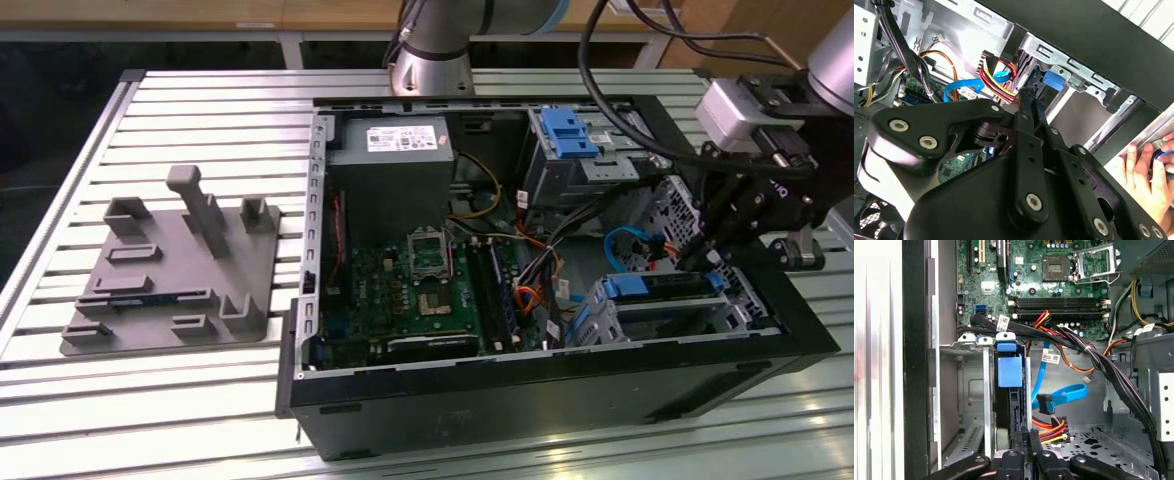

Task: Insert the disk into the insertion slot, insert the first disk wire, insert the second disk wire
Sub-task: 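Insert the first disk wire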

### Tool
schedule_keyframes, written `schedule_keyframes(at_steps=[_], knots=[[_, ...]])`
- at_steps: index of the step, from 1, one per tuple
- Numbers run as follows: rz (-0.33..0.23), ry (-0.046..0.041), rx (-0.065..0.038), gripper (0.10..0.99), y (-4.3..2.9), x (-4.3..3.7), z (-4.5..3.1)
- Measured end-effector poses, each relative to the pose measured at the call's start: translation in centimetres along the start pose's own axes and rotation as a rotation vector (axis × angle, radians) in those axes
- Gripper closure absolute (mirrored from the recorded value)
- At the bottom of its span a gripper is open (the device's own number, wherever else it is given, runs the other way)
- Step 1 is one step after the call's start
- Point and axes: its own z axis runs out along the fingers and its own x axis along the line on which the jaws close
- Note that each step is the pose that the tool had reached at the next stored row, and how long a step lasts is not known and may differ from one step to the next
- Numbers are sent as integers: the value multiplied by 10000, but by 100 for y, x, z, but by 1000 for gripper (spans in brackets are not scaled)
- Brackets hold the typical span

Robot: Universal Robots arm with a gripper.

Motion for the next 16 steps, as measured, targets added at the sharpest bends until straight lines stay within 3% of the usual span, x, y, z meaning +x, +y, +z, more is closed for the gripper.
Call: schedule_keyframes(at_steps=[4, 16], knots=[[-8, -44, 132, 922, 14, 17, 1], [-7, -44, 144, 922, 13, 21, 17]])
